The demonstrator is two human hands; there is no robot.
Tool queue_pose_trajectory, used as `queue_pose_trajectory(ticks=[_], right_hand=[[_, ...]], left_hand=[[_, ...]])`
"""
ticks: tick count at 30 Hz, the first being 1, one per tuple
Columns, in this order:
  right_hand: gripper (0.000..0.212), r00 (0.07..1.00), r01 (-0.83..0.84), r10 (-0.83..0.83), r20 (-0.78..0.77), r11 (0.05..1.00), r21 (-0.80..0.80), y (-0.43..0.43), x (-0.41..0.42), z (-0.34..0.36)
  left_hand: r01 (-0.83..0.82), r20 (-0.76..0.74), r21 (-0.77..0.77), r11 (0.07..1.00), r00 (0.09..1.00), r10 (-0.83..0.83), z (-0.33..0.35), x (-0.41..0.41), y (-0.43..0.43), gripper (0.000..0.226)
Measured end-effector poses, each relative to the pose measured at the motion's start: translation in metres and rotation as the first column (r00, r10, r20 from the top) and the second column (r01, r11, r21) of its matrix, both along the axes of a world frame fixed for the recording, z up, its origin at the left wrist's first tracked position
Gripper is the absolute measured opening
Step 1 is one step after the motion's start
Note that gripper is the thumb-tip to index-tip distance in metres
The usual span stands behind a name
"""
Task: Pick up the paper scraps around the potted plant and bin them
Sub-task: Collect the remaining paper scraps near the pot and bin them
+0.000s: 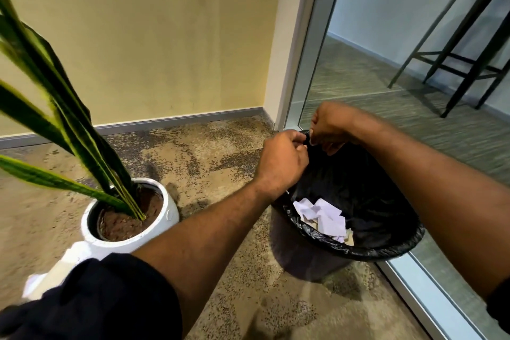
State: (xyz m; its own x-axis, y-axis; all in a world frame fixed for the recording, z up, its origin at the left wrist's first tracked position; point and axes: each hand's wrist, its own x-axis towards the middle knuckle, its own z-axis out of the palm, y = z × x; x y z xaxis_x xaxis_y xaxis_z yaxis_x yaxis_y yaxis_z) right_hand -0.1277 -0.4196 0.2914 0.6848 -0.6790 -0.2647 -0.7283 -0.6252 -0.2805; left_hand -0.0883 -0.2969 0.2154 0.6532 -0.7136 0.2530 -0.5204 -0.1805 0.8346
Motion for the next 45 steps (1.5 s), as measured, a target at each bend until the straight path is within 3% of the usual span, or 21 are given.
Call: queue_pose_trajectory(ticks=[3,7,12,22,25,29,36,41,45], right_hand=[[0.009,0.992,-0.069,0.070,0.105,0.998,-0.014,0.030,0.019,0.007],[0.016,0.979,-0.152,0.167,0.117,0.981,-0.123,0.083,0.049,0.009],[0.016,0.965,-0.195,0.199,0.172,0.980,-0.042,0.161,0.086,-0.023],[0.018,0.886,-0.448,0.420,0.196,0.884,0.134,0.307,0.124,-0.126],[0.019,0.870,-0.490,0.481,0.109,0.868,0.078,0.340,0.135,-0.155],[0.025,0.817,-0.576,0.567,0.102,0.811,0.104,0.379,0.142,-0.198],[0.039,0.824,-0.566,0.563,0.061,0.817,0.111,0.397,0.155,-0.256],[0.040,0.779,-0.627,0.626,0.037,0.778,0.042,0.396,0.163,-0.275],[0.039,0.672,-0.740,0.740,-0.022,0.670,-0.056,0.403,0.165,-0.290]], left_hand=[[-0.052,0.036,-0.041,0.998,0.998,0.054,0.005,0.017,0.023,0.024],[-0.104,0.086,-0.060,0.993,0.990,0.109,0.012,0.050,0.072,0.027],[-0.248,0.134,-0.069,0.966,0.957,0.256,-0.001,0.089,0.157,0.031],[-0.333,0.227,0.179,0.926,0.930,0.291,-0.075,0.134,0.315,0.031],[-0.418,0.203,0.284,0.863,0.906,0.372,-0.108,0.146,0.357,0.030],[-0.438,0.174,0.519,0.734,0.895,0.411,-0.152,0.160,0.407,0.033],[-0.378,-0.031,0.723,0.578,0.818,0.574,-0.206,0.175,0.418,0.074],[-0.356,-0.052,0.755,0.551,0.805,0.591,-0.229,0.185,0.399,0.100],[-0.309,-0.018,0.802,0.511,0.843,0.537,-0.251,0.187,0.401,0.116]])
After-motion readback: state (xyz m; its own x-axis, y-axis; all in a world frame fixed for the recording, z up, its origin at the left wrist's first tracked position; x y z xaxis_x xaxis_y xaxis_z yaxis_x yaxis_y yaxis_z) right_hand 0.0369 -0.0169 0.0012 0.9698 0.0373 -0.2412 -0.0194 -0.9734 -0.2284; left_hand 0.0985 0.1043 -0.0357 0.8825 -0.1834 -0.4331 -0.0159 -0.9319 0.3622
